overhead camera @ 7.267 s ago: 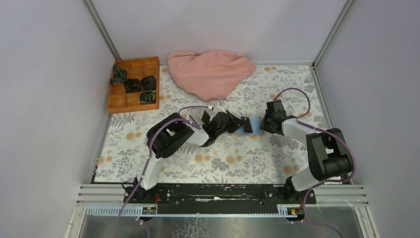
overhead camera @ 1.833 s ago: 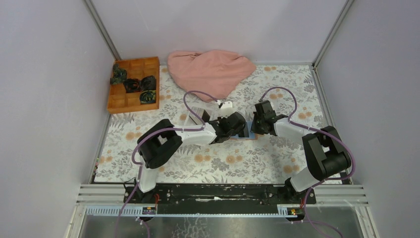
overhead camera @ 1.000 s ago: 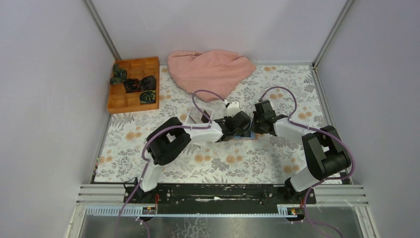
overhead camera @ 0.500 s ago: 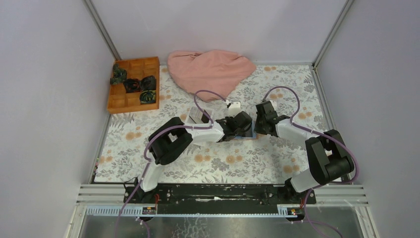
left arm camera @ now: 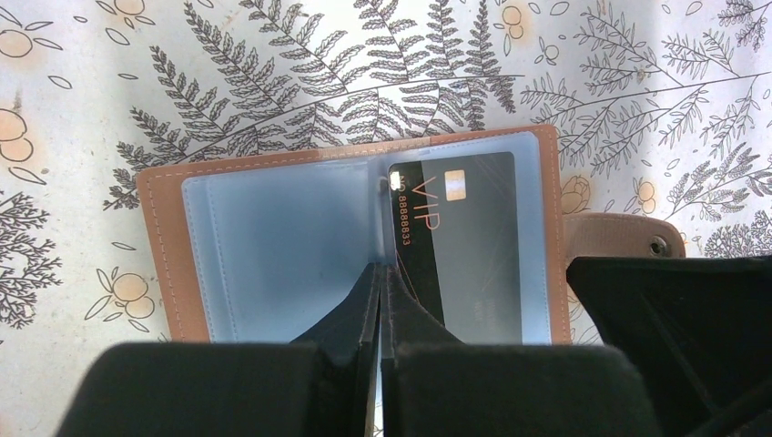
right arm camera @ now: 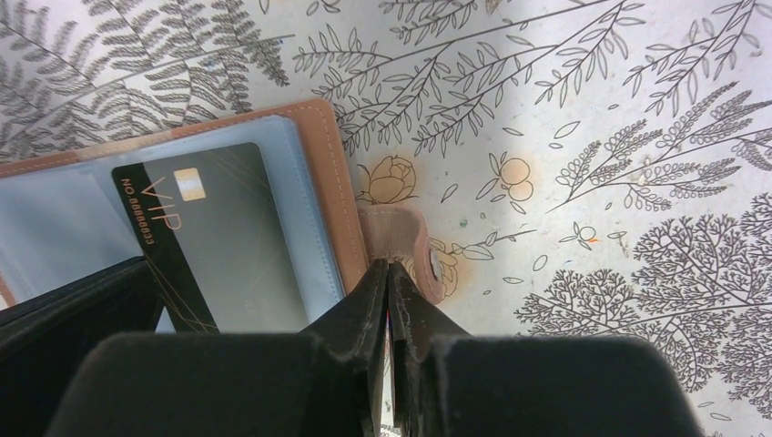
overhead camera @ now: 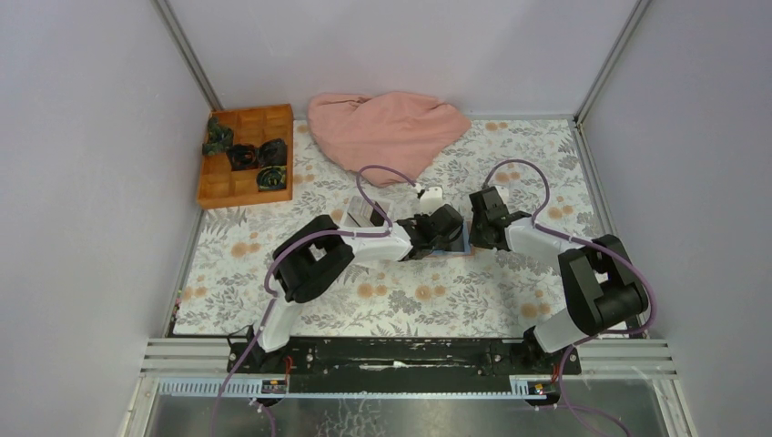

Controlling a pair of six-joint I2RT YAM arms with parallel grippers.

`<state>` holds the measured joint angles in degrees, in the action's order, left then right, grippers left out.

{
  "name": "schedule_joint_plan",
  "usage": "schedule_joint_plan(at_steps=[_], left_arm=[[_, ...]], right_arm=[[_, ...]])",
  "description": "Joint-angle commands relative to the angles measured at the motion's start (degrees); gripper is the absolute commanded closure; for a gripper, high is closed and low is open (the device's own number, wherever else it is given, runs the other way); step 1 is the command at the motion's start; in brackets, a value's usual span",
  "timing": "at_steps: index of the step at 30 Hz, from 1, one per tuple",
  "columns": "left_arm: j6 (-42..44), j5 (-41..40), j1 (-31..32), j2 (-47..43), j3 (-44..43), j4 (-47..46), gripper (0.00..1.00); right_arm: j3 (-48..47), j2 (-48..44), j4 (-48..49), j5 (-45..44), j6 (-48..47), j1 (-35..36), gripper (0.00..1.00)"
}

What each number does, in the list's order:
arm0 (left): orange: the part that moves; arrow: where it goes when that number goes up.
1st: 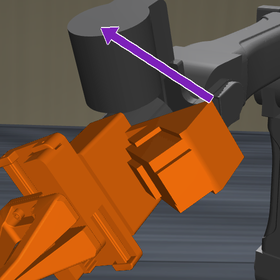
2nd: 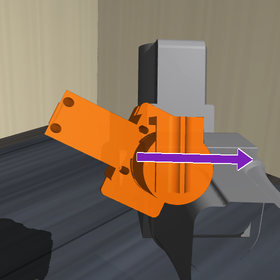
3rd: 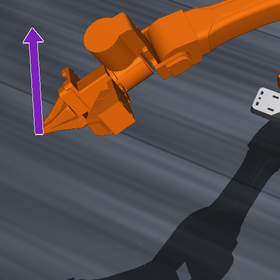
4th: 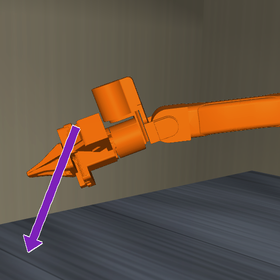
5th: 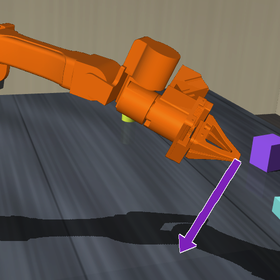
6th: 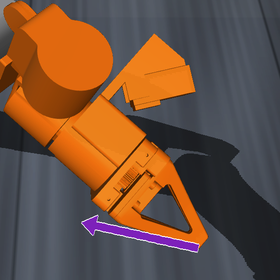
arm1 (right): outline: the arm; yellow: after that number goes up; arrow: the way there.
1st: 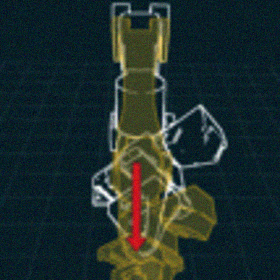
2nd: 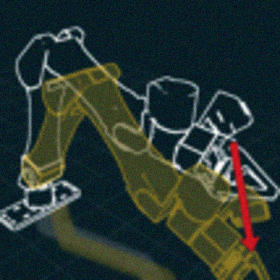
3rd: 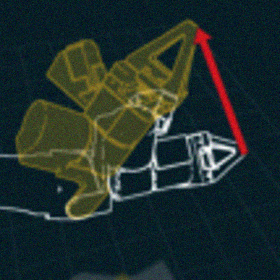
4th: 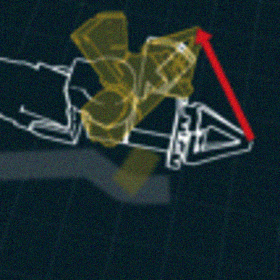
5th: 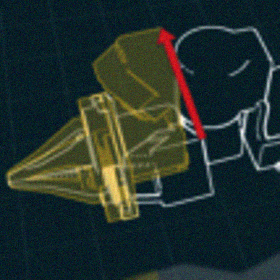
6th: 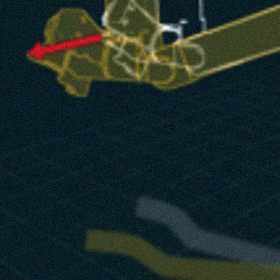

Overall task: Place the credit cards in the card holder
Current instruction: Insert the credit card into the card holder.

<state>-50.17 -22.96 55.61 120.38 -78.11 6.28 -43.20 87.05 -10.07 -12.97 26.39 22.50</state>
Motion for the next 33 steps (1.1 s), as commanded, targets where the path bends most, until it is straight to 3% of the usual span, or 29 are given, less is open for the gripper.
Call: schedule_joint_plan(at_steps=[1, 21, 33], left_arm=[[0.3, 0.7, 1.2, 1.7, -1.9, -0.3, 1.0], [0.5, -0.5, 3.0, 2.2, -4.8, 1.2, 1.0], [1.2, -4.9, 3.0, -3.6, -0.1, 1.6, 0.91]], right_arm=[[0.1, 1.8, 0.3, -0.1, -0.7, -0.1, 0.91], [1.5, 1.8, 1.5, 0.7, -0.4, -0.1, 0.92], [-0.1, -2.8, -0.6, -1.5, -1.1, -0.1, 0.91]])
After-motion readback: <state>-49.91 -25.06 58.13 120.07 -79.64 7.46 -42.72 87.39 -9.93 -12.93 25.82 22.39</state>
